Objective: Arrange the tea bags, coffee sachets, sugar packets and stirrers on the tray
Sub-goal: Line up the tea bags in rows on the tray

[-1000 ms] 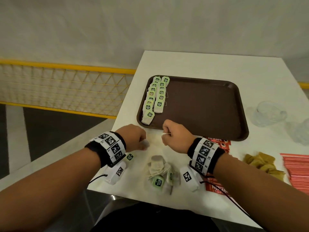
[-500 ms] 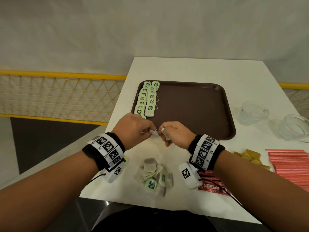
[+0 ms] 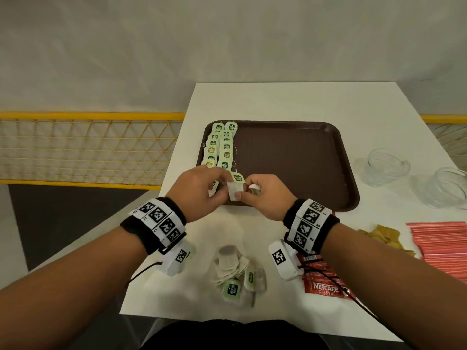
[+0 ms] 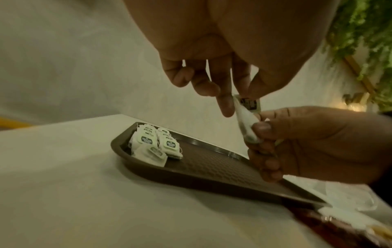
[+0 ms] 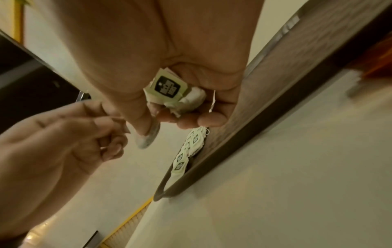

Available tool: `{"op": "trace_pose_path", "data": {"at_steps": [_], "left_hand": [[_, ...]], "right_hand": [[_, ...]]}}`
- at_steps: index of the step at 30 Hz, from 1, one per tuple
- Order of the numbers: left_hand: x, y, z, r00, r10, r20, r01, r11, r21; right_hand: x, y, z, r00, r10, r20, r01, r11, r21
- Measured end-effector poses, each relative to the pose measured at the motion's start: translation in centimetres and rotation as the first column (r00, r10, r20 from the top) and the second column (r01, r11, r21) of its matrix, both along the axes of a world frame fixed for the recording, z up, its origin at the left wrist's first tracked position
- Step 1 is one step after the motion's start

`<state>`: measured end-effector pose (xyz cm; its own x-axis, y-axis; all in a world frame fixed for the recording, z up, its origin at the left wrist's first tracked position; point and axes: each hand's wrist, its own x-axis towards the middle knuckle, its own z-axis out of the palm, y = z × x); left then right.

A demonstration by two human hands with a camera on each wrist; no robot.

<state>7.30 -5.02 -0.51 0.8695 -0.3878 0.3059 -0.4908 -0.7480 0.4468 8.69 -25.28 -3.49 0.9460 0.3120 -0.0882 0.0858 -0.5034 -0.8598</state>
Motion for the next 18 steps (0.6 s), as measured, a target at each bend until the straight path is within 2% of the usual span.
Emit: {"op": "trace_pose_path", "data": {"at_steps": [2, 5, 9, 13, 15, 18], "left_hand": [[0.8, -0.2, 0.2, 0.993, 0.070, -0.090, -0.079, 0.992, -0.099], [1.9, -0.7, 0.5, 0.988, 0.045, -0.148, -0.058, 0.995, -0.082], [3.2, -1.1, 0.4, 0.996, -0.025, -0.083, 0.027, 0.999, 0.019], [4.2, -1.3, 0.0, 0.991, -0.136, 0.014, 0.135, 0.989, 0.058], [4.5, -1.4, -0.2, 0.991, -0.132, 0.005, 0.132, 0.989, 0.062], [5.3, -1.2, -0.5, 0.996, -0.050, -0.073, 0.054, 0.997, 0.062]], "right_hand": [[0.3, 0.1, -0.3, 0.999, 0.003, 0.053, 0.000, 0.999, -0.046], [0.7, 0.2, -0.5, 0.997, 0.007, 0.076, -0.001, 0.997, -0.076], [1.0, 0.3, -0.5, 0.998, -0.029, 0.060, 0.031, 0.999, -0.027], [1.9, 0.2, -0.8, 0.989, -0.044, 0.143, 0.048, 0.999, -0.022], [2.3, 0.2, -1.0, 0.989, -0.042, 0.142, 0.051, 0.997, -0.058], [2.5, 0.3, -1.2, 0.994, -0.058, 0.092, 0.066, 0.994, -0.086]]}}
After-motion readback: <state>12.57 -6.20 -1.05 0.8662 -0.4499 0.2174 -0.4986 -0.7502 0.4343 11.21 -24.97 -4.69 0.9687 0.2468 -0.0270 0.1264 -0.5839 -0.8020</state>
